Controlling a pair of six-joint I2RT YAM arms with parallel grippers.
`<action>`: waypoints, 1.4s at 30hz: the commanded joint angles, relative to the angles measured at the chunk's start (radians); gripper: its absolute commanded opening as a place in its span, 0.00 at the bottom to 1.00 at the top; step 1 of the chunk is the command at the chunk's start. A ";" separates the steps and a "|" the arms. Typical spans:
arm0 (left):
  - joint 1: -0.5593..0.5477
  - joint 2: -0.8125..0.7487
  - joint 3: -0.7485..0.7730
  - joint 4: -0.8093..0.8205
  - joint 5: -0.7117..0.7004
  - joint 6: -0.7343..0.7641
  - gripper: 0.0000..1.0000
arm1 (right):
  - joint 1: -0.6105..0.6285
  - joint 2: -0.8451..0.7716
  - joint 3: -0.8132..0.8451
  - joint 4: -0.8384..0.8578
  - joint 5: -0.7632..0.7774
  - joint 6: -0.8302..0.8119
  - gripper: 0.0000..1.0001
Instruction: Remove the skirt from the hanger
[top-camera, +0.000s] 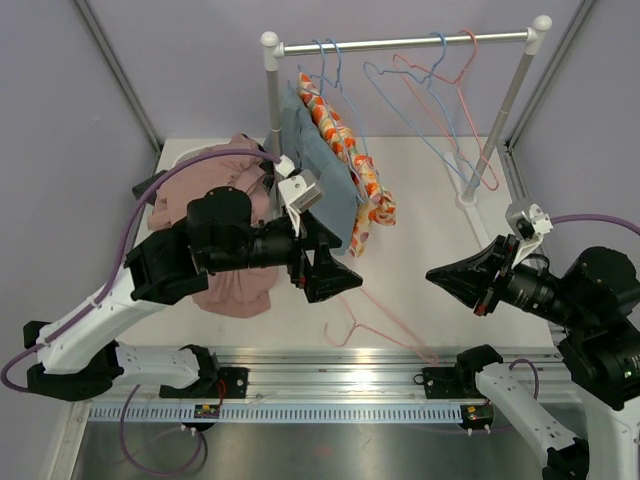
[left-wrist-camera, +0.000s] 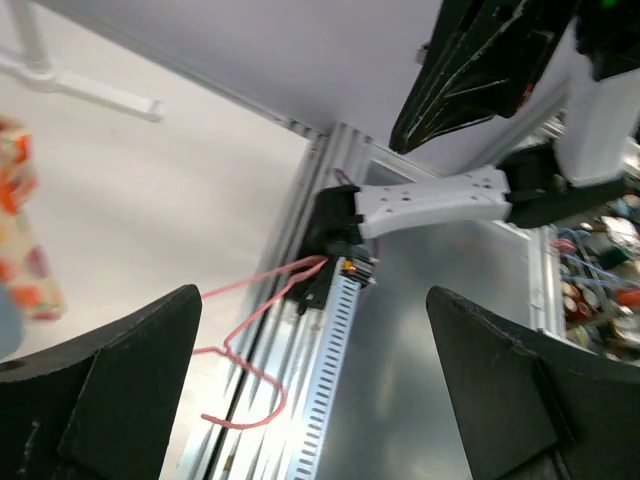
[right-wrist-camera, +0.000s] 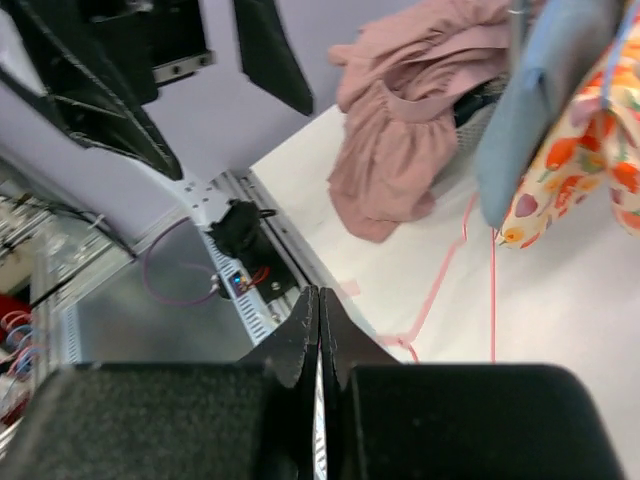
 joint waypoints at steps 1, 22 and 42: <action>0.000 -0.042 0.009 -0.075 -0.204 0.033 0.99 | 0.003 -0.005 0.001 0.011 0.174 -0.035 0.00; 0.006 -0.029 -0.800 0.158 -0.422 -0.375 0.99 | 0.151 0.219 -0.267 0.059 0.438 0.107 0.92; 0.064 0.654 -0.485 0.019 -0.605 -0.551 0.69 | 0.151 0.101 -0.285 -0.024 0.464 0.074 0.91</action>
